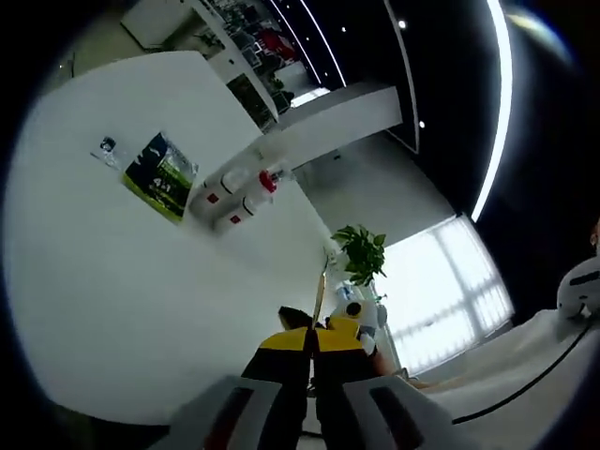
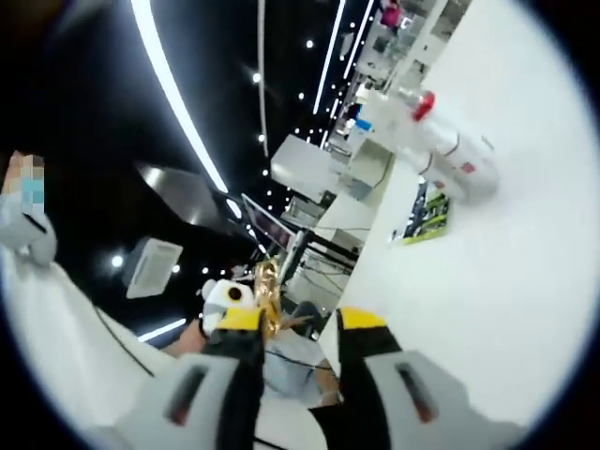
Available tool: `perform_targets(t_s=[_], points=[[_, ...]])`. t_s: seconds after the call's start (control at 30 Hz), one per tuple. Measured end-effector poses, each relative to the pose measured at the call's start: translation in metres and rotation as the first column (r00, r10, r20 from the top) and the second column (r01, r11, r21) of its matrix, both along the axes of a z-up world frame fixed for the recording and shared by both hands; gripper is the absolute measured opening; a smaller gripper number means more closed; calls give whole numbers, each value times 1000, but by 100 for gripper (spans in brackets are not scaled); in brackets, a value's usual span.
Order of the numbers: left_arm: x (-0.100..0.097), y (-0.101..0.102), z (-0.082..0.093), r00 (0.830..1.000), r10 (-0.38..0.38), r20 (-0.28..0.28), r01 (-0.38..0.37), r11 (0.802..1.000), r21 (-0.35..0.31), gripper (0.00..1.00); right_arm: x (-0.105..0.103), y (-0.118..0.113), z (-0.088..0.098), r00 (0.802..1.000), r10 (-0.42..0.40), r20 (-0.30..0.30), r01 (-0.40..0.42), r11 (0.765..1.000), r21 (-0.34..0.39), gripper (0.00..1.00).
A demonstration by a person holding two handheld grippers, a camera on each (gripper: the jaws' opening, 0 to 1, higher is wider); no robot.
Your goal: Arrange the skincare products in the storage area until every visible bottle or jar stands upright without overlapping.
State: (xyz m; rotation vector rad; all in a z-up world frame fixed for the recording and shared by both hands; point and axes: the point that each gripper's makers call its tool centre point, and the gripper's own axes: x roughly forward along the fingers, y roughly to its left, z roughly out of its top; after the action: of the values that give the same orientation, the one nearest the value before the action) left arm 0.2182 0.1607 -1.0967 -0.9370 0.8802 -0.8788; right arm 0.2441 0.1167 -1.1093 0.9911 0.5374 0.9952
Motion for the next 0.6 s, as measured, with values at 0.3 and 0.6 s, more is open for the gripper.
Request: perform_targets(t_s=[0.3, 0.6], points=[[-11, 43, -7, 985, 161, -54, -163, 986, -33, 0, 2, 31, -24, 993, 59, -98, -66, 995, -75, 47], [17, 61, 3, 975, 211, -74, -216, 974, -65, 0, -11, 32, -22, 975, 89, -201, -123, 980, -159, 52]])
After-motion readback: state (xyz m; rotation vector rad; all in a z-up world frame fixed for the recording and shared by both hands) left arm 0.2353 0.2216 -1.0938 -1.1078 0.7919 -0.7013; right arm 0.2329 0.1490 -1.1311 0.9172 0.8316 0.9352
